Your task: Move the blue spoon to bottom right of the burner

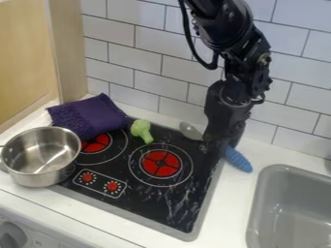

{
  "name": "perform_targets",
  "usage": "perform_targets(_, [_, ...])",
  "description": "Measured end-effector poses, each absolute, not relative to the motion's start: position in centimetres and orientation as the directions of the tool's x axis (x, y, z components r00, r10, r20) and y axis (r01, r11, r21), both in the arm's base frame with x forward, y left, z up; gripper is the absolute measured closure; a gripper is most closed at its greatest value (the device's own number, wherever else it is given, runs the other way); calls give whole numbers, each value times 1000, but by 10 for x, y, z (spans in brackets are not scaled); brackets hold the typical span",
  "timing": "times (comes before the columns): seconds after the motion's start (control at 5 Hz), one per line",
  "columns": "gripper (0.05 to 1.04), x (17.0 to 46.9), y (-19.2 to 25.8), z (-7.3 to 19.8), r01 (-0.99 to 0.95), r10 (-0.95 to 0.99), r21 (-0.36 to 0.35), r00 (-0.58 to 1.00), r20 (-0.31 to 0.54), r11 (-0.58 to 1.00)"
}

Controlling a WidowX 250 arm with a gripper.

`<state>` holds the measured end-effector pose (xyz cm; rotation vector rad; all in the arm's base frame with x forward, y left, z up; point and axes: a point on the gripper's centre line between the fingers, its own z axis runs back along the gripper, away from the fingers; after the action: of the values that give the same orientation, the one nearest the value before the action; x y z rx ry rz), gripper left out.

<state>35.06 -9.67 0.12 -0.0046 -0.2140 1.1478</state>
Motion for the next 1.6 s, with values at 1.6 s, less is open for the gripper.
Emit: perform_targets(1.6, [750,224,-76,57,-902,909,-178,353,221,394])
